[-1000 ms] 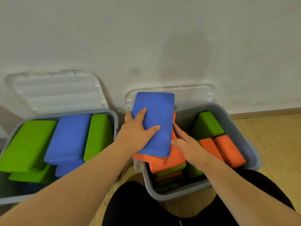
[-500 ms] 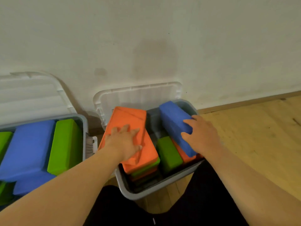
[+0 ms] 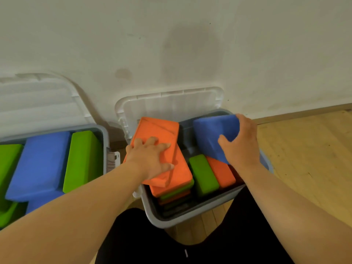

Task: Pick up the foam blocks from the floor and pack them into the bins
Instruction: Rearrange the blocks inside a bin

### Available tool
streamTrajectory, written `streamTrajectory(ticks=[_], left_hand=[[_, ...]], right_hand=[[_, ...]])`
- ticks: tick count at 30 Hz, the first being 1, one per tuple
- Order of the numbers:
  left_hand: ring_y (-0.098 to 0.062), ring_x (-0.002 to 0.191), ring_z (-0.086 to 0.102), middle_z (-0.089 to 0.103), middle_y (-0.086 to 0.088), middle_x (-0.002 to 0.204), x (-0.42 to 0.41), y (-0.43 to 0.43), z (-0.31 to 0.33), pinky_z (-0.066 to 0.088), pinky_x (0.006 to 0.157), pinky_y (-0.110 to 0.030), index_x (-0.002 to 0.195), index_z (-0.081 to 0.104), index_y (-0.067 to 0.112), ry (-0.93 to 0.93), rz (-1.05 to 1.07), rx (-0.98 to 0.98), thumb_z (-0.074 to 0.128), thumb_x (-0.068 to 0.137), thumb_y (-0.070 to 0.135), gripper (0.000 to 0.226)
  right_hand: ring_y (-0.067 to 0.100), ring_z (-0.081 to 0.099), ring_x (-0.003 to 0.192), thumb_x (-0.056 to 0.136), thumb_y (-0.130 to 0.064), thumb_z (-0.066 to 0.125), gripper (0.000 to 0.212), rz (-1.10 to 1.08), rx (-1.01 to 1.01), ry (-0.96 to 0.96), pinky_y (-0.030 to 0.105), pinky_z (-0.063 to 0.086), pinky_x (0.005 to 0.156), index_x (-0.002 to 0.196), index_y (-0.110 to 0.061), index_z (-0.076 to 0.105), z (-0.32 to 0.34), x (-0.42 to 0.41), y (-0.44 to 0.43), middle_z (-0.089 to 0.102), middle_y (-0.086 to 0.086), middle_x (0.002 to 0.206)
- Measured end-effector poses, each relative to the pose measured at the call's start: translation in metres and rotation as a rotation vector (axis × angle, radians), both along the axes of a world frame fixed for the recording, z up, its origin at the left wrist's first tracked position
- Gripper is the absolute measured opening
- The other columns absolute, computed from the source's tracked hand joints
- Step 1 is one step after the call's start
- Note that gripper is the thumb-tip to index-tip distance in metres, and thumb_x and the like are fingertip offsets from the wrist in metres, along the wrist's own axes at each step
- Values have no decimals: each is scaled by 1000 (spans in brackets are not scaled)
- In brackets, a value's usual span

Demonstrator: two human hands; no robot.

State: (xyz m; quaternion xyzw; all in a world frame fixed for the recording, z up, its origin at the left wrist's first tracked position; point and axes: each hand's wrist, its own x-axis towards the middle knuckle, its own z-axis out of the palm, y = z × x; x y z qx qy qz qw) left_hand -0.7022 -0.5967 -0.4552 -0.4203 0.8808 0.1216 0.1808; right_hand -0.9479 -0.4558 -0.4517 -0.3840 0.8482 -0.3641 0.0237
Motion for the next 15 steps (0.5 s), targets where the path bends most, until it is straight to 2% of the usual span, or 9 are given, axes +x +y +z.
streamTrajectory(ticks=[2, 4, 5, 7, 10, 13, 15], left_hand=[[-39, 137, 29, 30, 4, 156, -6, -4, 2, 21, 115, -59, 150, 27, 56, 20, -52, -52, 43, 79, 88, 80], [-39, 133, 34, 38, -4, 145, -15, -12, 4, 21, 115, -60, 147, 33, 51, 72, -109, -116, 42, 82, 85, 74], [-39, 133, 33, 38, -7, 144, -18, -16, 2, 20, 115, -61, 149, 30, 50, 92, -126, -144, 42, 83, 84, 75], [-44, 143, 22, 25, -14, 156, -21, -23, -9, 13, 118, -65, 155, 12, 54, 101, -123, -156, 38, 84, 85, 82], [-46, 153, -5, 0, -8, 169, -19, -25, -32, 1, 119, -68, 154, -6, 59, 137, -103, -129, 27, 88, 84, 78], [-43, 154, -6, -1, -5, 169, -15, -29, -40, 0, 119, -67, 153, -6, 60, 184, -104, -131, 25, 87, 84, 76], [-43, 153, -5, 0, -4, 168, -10, -33, -41, 1, 120, -67, 152, -8, 61, 196, -93, -135, 24, 87, 84, 76]], right_hand=[[25, 43, 139, 90, -26, 72, 61, 13, 5, 30, 42, 40, 113, 145, -14, 49, 1, -7, -15, 44, 6, 153], [30, 40, 143, 97, -33, 63, 57, 100, 181, 94, 48, 40, 114, 150, -19, 46, -8, -11, -26, 31, 5, 164], [33, 39, 144, 99, -35, 59, 61, 149, 290, 110, 49, 40, 113, 156, -22, 39, -15, -12, -30, 20, 5, 169], [39, 41, 142, 101, -37, 55, 71, 229, 456, 112, 46, 40, 109, 163, -27, 22, -28, -14, -34, 3, 5, 172], [40, 41, 141, 102, -38, 55, 73, 269, 524, 179, 43, 40, 107, 164, -29, 17, -38, -19, -46, -1, 5, 172], [41, 40, 141, 102, -40, 54, 72, 309, 641, 255, 44, 40, 107, 164, -28, 19, -50, -36, -75, 2, 8, 172], [40, 36, 145, 101, -40, 54, 72, 360, 747, 209, 46, 39, 112, 163, -25, 20, -70, -48, -96, 3, 12, 171]])
